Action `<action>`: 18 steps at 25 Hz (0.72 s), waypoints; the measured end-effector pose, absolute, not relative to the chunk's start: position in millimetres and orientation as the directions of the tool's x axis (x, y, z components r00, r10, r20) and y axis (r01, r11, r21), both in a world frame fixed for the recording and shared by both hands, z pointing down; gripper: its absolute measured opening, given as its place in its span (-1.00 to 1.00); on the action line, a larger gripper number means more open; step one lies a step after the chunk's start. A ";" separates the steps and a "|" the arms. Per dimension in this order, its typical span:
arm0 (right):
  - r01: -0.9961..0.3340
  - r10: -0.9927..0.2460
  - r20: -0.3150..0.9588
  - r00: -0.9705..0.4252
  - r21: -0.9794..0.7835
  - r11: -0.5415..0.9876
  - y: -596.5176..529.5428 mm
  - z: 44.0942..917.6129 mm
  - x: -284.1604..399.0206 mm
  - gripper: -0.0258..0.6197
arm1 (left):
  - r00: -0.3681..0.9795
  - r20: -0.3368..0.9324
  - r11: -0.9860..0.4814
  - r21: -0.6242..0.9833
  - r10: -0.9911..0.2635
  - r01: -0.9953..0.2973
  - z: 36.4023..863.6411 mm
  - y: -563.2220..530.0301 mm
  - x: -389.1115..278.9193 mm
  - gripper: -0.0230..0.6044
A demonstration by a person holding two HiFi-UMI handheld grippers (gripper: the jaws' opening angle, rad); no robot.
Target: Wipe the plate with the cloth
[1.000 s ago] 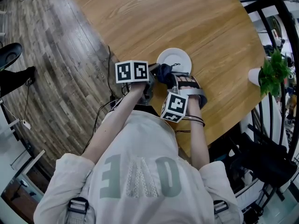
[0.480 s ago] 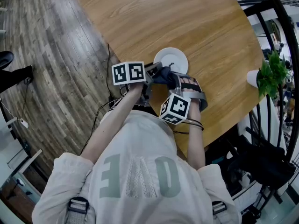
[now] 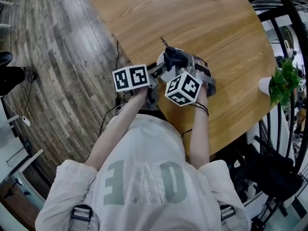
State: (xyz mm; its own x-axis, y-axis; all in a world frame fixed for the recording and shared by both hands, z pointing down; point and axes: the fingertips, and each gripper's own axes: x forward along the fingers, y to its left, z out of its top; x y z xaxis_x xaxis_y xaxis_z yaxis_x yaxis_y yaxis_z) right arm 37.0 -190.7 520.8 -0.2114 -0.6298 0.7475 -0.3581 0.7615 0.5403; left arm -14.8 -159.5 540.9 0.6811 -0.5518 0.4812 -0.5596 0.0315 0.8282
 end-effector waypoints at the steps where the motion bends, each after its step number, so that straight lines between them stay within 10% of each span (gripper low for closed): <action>1: -0.362 -0.638 0.740 -0.214 0.547 0.755 -192.3 519.7 34.3 -0.74 | 0.676 0.482 0.029 0.825 -0.558 -0.564 539.9 -159.8 -17.9 -0.17; 8: -0.519 -0.714 0.672 -0.195 0.547 0.657 -209.3 502.2 30.3 -0.74 | 0.682 0.481 0.039 0.831 -0.551 -0.555 544.8 -151.6 -29.2 0.05; 18: -0.383 -0.657 0.720 -0.223 0.555 0.738 -209.1 529.9 -4.8 -0.74 | 0.595 0.458 0.049 0.817 -0.661 -0.575 530.6 -149.2 -77.4 0.10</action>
State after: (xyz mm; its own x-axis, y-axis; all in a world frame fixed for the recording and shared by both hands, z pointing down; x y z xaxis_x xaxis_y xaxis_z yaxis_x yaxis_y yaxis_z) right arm -4.8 -209.1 529.9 -0.2227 -0.6569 0.7203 -0.3830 0.7384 0.5550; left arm -77.4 -149.2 530.6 0.5947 -0.6606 0.4582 -0.5751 0.0487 0.8166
